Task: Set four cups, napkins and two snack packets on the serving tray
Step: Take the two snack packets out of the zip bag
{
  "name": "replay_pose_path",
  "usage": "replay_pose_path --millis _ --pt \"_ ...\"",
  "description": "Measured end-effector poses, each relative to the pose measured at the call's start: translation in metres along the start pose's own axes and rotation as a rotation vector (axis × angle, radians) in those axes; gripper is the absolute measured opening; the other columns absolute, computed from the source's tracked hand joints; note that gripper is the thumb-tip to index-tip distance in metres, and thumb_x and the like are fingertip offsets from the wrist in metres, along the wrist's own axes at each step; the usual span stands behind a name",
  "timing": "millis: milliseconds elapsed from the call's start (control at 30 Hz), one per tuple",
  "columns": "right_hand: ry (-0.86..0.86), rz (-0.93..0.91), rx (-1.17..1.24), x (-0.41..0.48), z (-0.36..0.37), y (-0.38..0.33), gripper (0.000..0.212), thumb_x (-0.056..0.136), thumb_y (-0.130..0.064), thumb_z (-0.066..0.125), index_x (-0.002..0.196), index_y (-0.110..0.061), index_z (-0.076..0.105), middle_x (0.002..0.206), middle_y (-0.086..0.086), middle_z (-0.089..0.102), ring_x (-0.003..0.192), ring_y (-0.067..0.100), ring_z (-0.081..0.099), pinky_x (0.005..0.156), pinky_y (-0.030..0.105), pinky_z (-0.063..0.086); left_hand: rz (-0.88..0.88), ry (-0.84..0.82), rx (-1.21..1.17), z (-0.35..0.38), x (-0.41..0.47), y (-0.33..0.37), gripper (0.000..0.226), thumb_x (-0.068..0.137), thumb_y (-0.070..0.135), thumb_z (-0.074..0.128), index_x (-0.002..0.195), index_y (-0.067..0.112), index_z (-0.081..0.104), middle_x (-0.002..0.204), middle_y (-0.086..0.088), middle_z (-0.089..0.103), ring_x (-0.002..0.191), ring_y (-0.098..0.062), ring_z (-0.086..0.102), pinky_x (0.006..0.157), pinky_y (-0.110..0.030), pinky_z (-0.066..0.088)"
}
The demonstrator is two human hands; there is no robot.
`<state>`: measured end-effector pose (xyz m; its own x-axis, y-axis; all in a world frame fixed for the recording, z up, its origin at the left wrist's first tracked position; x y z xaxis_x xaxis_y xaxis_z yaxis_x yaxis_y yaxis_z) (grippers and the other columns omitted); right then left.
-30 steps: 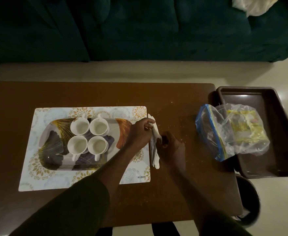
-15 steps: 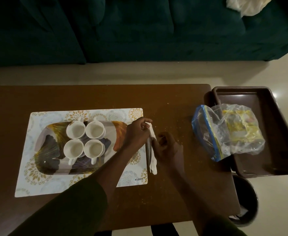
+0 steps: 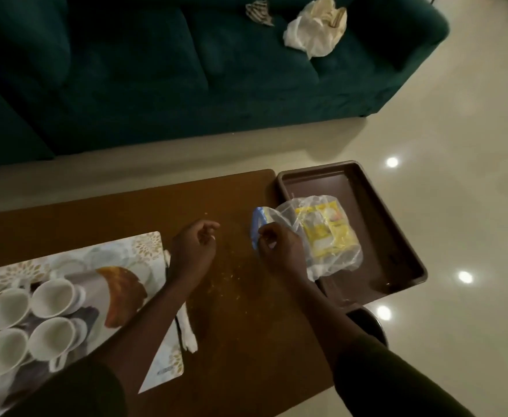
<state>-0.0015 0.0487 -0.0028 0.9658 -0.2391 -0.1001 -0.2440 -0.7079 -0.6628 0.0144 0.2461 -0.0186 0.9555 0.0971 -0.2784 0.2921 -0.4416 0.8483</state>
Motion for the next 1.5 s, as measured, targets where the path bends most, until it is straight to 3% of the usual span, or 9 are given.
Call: replay_pose_path --millis 200,400,567,700,867,1000,1167,1300,1500 --pt "0.066 0.051 -0.043 0.018 -0.058 0.056 0.017 0.084 -0.012 0.059 0.097 -0.010 0.070 0.092 0.002 0.071 0.083 0.011 0.062 0.073 0.020 0.046 -0.218 -0.185 -0.186 0.083 -0.001 0.018 0.025 0.094 0.007 0.055 0.118 0.011 0.060 0.115 -0.012 0.063 0.096 -0.021 0.057 0.066 -0.025 0.045" --pt "0.150 0.141 -0.014 0.023 -0.093 0.106 0.014 0.082 -0.013 0.061 0.092 -0.014 0.070 0.089 -0.003 0.072 0.079 0.010 0.064 0.066 0.014 0.044 -0.628 -0.322 -0.303 0.141 -0.022 -0.002 0.056 0.091 0.046 0.058 0.135 0.018 0.039 0.135 -0.008 0.043 0.108 -0.025 0.043 0.089 -0.050 0.047" --pt "0.070 0.122 -0.017 0.019 -0.083 0.117 0.020 0.083 -0.028 0.065 0.101 -0.020 0.065 0.097 -0.005 0.067 0.085 0.010 0.061 0.068 0.019 0.046 -0.888 -0.329 -0.465 0.174 -0.041 -0.027 0.069 0.092 0.061 0.044 0.147 0.020 0.031 0.148 -0.017 0.037 0.126 -0.043 0.045 0.081 -0.060 0.050" --pt "-0.167 0.046 -0.138 0.009 -0.047 0.099 0.053 0.081 -0.052 0.063 0.125 -0.024 0.050 0.119 -0.002 0.054 0.107 0.014 0.050 0.082 0.029 0.048 -0.973 -0.294 -0.639 0.192 -0.046 -0.034 0.048 0.102 0.039 0.038 0.141 0.011 0.043 0.118 -0.021 0.059 0.094 -0.034 0.057 0.072 -0.046 0.049" --pt "-0.194 0.084 -0.191 0.013 -0.035 0.082 0.067 0.082 -0.067 0.050 0.132 -0.022 0.043 0.126 0.000 0.054 0.116 0.020 0.048 0.098 0.041 0.042 -0.687 -0.191 -0.556 0.181 -0.022 -0.012 0.021 0.102 0.012 0.041 0.118 0.020 0.052 0.101 -0.011 0.061 0.074 -0.022 0.058 0.054 -0.031 0.047" --pt "-0.055 0.167 -0.055 0.025 -0.062 0.076 0.040 0.087 -0.046 0.057 0.117 -0.020 0.058 0.104 0.001 0.068 0.093 0.019 0.064 0.073 0.033 0.050 -0.445 -0.290 -0.656 0.182 -0.009 0.036 0.051 0.091 -0.011 0.048 0.125 0.027 0.046 0.116 -0.015 0.061 0.086 -0.022 0.063 0.054 -0.025 0.054" --pt "0.210 0.090 -0.032 0.043 -0.124 0.046 0.020 0.084 -0.017 0.058 0.101 -0.013 0.069 0.085 0.003 0.070 0.070 0.014 0.062 0.057 0.020 0.043 -0.343 -0.412 -0.931 0.178 -0.011 0.096 0.066 0.082 -0.009 0.060 0.129 0.036 0.048 0.122 -0.010 0.062 0.103 -0.025 0.065 0.070 -0.033 0.059" --pt "0.426 0.037 0.098 0.048 -0.181 0.009 0.016 0.077 -0.016 0.060 0.090 -0.015 0.069 0.070 -0.007 0.062 0.059 0.004 0.055 0.054 0.014 0.041 -0.251 -0.305 -1.008 0.139 0.000 0.131 0.059 0.078 -0.011 0.049 0.118 0.031 0.061 0.099 -0.003 0.069 0.080 -0.017 0.061 0.064 -0.027 0.053" --pt "0.420 0.046 0.239 0.016 -0.179 -0.028 0.009 0.071 -0.014 0.062 0.078 -0.020 0.062 0.060 -0.012 0.056 0.057 -0.004 0.054 0.046 0.007 0.037 -0.050 -0.181 -0.822 0.066 -0.015 0.137 0.034 0.071 0.009 0.056 0.096 0.028 0.067 0.089 -0.003 0.064 0.078 -0.014 0.060 0.065 -0.031 0.052"
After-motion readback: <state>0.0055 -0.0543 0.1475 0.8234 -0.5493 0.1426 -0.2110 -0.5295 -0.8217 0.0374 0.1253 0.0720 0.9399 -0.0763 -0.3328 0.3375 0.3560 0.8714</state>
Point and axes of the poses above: each hand's wrist, its own x-axis towards the middle knuckle, its own z-axis out of the palm, y = z × x, the point moved 8 cm from there along x, towards the middle knuckle
